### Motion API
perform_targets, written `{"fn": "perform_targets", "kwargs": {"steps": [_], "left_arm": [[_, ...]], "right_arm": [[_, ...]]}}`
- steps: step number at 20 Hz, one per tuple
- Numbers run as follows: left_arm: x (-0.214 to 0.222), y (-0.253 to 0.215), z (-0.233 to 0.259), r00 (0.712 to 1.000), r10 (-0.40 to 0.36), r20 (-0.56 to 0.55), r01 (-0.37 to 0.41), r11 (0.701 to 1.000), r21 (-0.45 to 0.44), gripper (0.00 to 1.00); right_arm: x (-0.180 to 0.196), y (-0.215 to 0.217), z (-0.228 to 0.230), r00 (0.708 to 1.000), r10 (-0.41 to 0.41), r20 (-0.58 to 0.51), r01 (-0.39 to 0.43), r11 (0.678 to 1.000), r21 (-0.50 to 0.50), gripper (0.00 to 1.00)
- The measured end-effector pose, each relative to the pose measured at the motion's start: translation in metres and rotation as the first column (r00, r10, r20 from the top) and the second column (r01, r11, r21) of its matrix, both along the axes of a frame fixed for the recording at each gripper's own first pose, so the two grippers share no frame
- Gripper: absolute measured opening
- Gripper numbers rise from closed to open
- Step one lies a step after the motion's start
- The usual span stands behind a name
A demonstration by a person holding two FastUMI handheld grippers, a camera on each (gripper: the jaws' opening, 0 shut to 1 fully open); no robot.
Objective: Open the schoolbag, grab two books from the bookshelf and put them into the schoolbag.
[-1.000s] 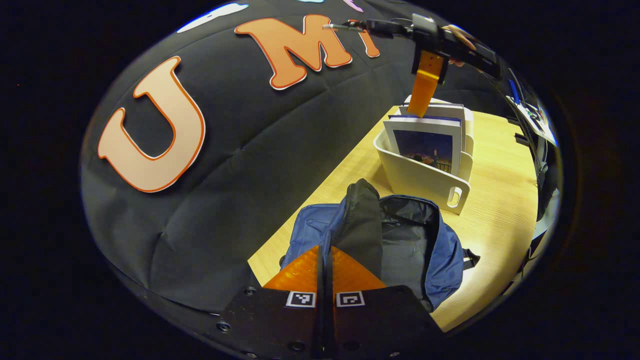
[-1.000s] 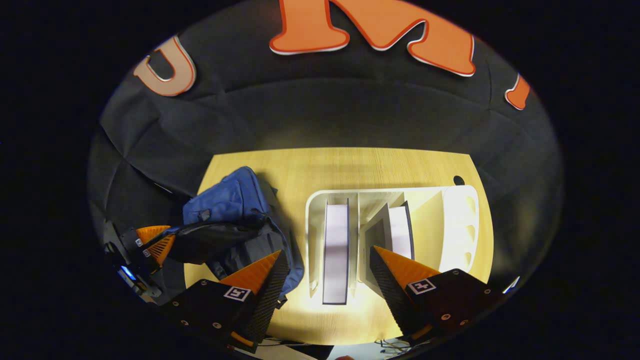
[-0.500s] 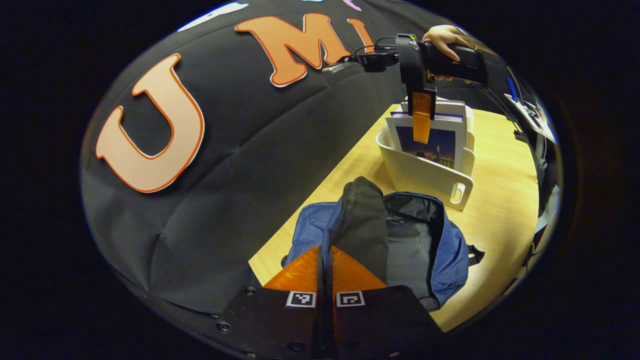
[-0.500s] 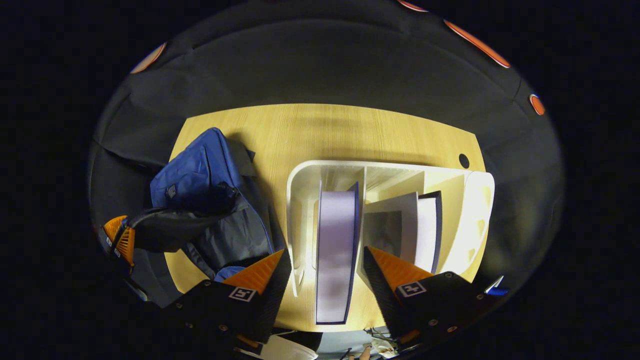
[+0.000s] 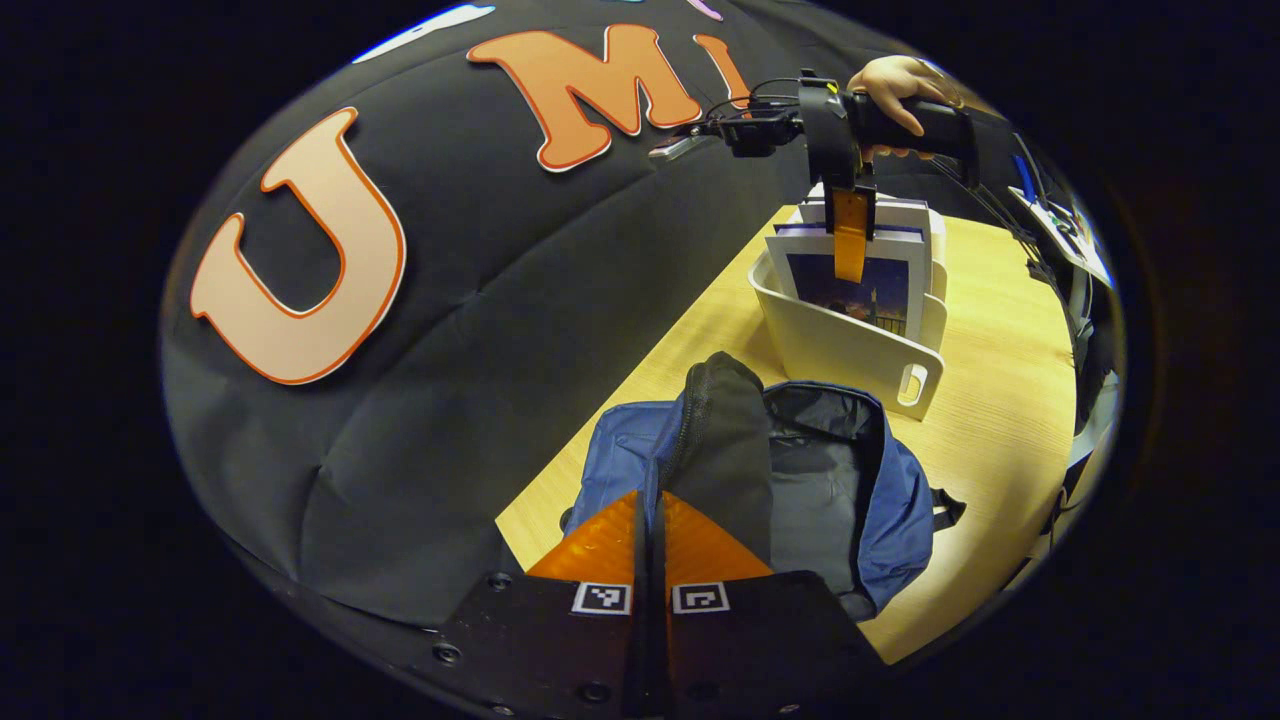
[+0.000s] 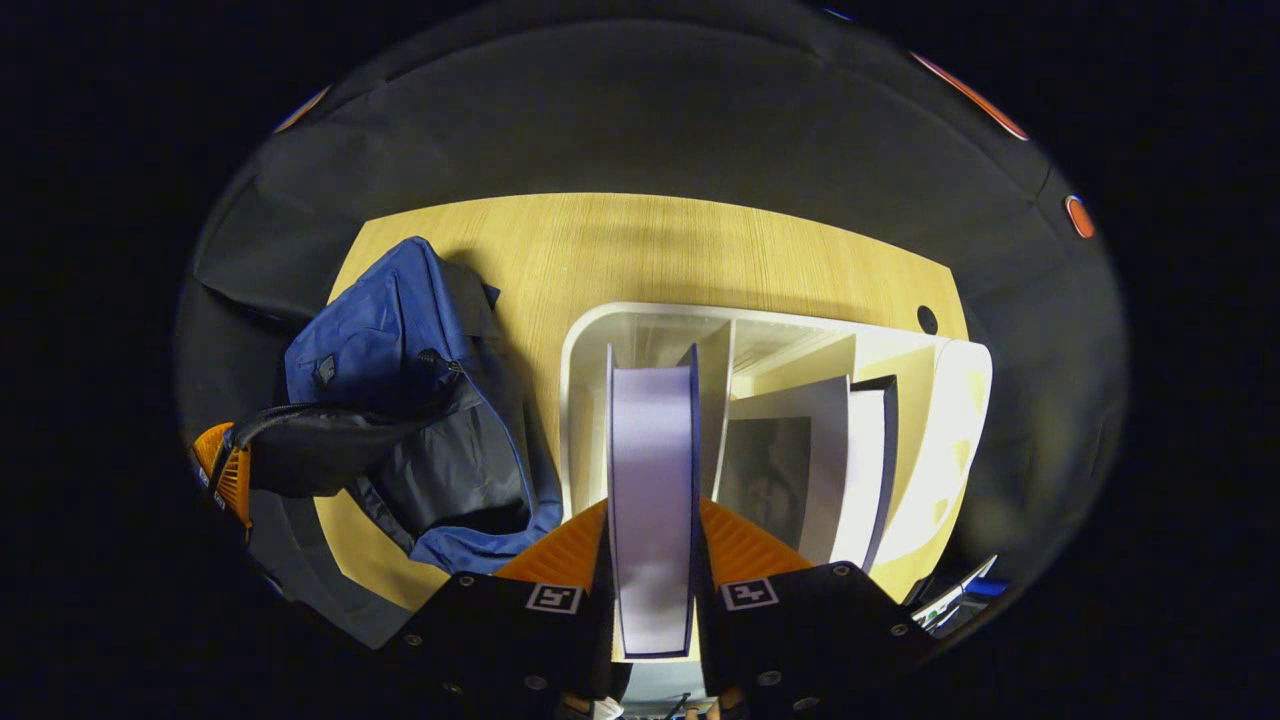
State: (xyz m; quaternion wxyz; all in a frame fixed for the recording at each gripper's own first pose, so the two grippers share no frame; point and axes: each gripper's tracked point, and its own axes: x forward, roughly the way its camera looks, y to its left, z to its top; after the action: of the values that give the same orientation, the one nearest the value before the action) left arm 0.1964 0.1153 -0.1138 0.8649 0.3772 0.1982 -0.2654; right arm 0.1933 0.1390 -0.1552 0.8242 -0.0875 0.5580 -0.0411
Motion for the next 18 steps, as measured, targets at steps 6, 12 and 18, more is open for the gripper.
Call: {"fn": "perform_targets", "kwargs": {"steps": [6,12,18], "left_arm": [[0.000,-0.001,0.000,1.000,-0.002,-0.003,0.002,1.000,0.010,0.01],[-0.001,-0.003,0.003,1.000,0.008,0.001,-0.008,1.000,0.001,0.01],[0.001,0.000,0.005,1.000,0.024,0.006,-0.024,1.000,-0.014,0.01]], "right_arm": [[-0.005,0.008,0.037,0.994,-0.019,0.107,0.011,0.997,0.073,0.34],[-0.041,-0.007,0.110,0.968,-0.013,0.253,0.002,0.999,0.042,0.33],[-0.095,0.007,0.183,0.895,-0.065,0.442,-0.029,0.979,0.203,0.22]]}}
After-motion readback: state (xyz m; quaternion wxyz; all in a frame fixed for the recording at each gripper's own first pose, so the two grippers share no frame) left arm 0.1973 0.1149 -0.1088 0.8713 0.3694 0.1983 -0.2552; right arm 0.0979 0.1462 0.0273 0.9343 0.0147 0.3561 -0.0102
